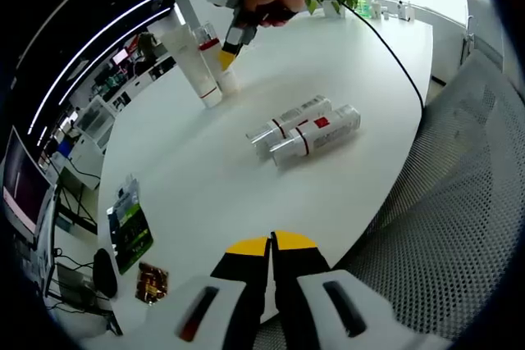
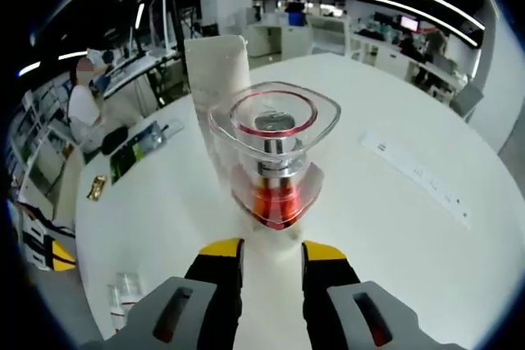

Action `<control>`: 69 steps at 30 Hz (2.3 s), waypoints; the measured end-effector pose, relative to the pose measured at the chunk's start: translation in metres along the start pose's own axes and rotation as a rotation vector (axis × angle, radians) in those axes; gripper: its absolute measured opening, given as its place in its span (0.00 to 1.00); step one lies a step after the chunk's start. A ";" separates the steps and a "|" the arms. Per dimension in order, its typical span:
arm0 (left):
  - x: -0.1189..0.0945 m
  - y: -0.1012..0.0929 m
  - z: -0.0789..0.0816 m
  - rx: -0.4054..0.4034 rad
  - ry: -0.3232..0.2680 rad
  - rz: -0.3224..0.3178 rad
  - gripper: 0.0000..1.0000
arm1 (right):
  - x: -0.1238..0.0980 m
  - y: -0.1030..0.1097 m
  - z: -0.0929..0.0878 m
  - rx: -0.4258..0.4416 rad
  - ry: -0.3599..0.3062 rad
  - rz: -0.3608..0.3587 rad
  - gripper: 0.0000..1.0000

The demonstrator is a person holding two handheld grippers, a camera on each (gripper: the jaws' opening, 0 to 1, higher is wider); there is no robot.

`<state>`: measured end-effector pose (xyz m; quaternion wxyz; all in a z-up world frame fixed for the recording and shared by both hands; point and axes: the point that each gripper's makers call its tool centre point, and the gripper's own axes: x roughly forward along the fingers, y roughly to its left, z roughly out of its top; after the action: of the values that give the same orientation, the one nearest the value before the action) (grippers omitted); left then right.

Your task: Arrange the skincare products in the storage area until every visible bottle or jar stands upright without overlapping.

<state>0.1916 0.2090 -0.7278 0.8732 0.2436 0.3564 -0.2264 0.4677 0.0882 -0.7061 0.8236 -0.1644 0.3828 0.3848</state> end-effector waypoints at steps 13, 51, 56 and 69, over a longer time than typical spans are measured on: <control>-0.001 0.001 0.002 0.004 -0.012 0.003 0.02 | -0.021 0.055 -0.067 -0.057 0.143 0.098 0.25; 0.001 -0.009 0.000 0.048 -0.001 -0.039 0.02 | -0.034 0.142 -0.141 -0.423 0.322 0.292 0.17; 0.002 -0.012 -0.001 0.061 0.006 -0.052 0.02 | -0.031 0.137 -0.141 -0.418 0.324 0.258 0.16; 0.003 -0.019 -0.002 0.085 0.011 -0.085 0.02 | -0.030 0.129 -0.139 -0.426 0.300 0.154 0.14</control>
<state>0.1816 0.1949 -0.7364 0.8497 0.2662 0.3614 -0.2768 0.2868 0.0782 -0.7708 0.6729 -0.3592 0.4225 0.4896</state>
